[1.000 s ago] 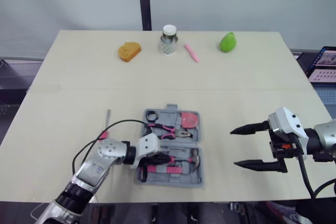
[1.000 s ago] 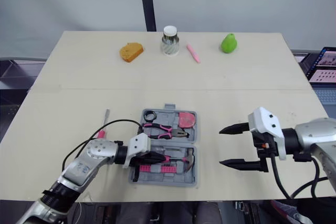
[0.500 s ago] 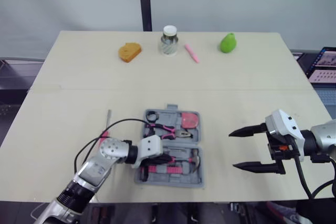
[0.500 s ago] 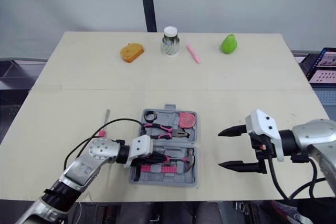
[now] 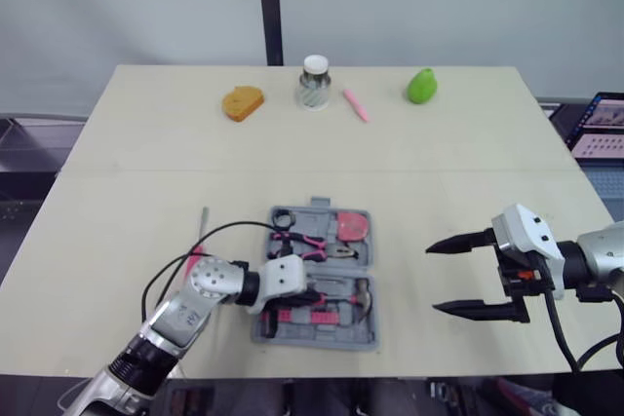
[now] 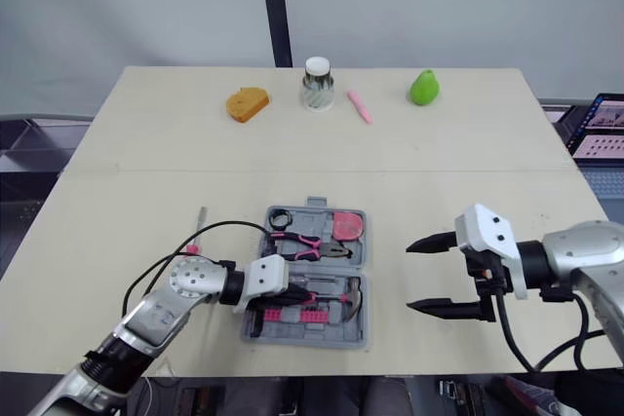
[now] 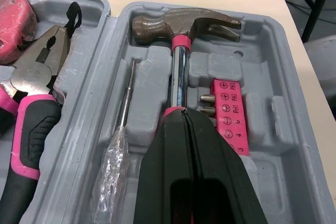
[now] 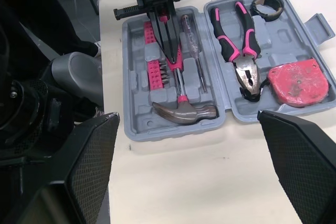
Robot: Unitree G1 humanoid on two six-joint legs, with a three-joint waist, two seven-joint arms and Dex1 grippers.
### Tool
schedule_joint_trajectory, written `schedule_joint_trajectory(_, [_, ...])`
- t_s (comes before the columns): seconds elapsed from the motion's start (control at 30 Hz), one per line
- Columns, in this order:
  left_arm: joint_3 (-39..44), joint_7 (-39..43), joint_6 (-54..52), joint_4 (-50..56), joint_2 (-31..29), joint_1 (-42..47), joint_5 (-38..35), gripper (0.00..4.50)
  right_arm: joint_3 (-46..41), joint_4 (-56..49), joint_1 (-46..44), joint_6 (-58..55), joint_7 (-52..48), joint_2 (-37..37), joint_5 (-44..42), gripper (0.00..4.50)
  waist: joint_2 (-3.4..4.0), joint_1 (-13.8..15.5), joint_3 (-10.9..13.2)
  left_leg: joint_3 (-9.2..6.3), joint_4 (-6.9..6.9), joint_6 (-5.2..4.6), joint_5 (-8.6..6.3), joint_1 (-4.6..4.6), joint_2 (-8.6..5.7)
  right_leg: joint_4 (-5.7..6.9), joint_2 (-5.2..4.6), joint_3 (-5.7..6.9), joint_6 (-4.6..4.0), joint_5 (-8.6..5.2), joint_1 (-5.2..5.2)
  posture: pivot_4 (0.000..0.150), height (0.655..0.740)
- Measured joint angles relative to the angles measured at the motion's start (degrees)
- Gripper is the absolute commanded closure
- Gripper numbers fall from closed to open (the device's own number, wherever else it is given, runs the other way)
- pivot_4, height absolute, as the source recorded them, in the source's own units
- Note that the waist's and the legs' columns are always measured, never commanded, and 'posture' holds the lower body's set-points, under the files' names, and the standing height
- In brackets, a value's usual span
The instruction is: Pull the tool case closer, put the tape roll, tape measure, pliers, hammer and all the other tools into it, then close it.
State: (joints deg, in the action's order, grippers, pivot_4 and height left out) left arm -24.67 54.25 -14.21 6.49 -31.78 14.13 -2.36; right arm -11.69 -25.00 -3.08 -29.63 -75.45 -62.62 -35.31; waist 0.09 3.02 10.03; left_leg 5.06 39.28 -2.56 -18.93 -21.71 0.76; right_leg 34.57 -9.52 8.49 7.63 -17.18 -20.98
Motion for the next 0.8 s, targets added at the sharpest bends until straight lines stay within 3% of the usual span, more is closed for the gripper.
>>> schedule_joint_trajectory(0.1, [-0.6,-0.2,0.2,0.0,-0.3,0.0,0.6,4.45,0.0,0.0,0.0,0.4,0.0,0.0,0.1,0.00,0.07,-0.1,-0.1,0.02,-0.17,0.03,-0.19,0.55,0.10,-0.52,0.01,0.02,-0.02,-0.01,0.52,0.150,0.7400])
schedule_joint_trajectory(0.47, [-0.9,-0.4,0.2,0.0,-0.2,-0.3,1.3,4.45,0.2,0.0,-0.9,0.7,0.0,0.0,0.1,0.00,0.22,-0.2,-0.2,0.05,-0.17,0.06,-0.25,0.54,0.13,-0.57,-0.02,-0.02,-0.02,-0.01,0.49,0.150,0.7400])
schedule_joint_trajectory(0.57, [1.9,0.4,-4.0,1.3,0.5,-1.7,-3.0,4.45,0.2,0.1,-1.2,0.4,0.0,0.2,-0.1,0.00,0.20,-0.4,-0.2,0.05,-0.17,0.06,-0.26,0.48,0.15,-0.58,-0.04,-0.07,-0.03,-0.02,0.45,0.150,0.7400])
schedule_joint_trajectory(0.7, [10.8,1.4,-17.0,8.9,0.1,-5.1,-15.7,4.45,0.1,1.6,-0.7,-0.6,0.4,1.7,-0.7,0.00,0.06,-0.9,0.1,0.00,-0.15,0.06,-0.25,0.28,0.18,-0.51,-0.02,-0.33,-0.03,-0.02,0.33,0.150,0.7400])
schedule_joint_trajectory(0.8, [20.3,0.0,-22.5,15.0,-3.1,-5.9,-22.1,3.65,-0.2,3.6,-0.9,-1.4,2.1,4.0,-1.7,0.00,0.02,-1.4,0.1,0.00,-0.15,0.06,-0.24,0.32,0.16,-0.54,-0.01,-0.37,-0.03,-0.02,0.37,0.150,0.7400])
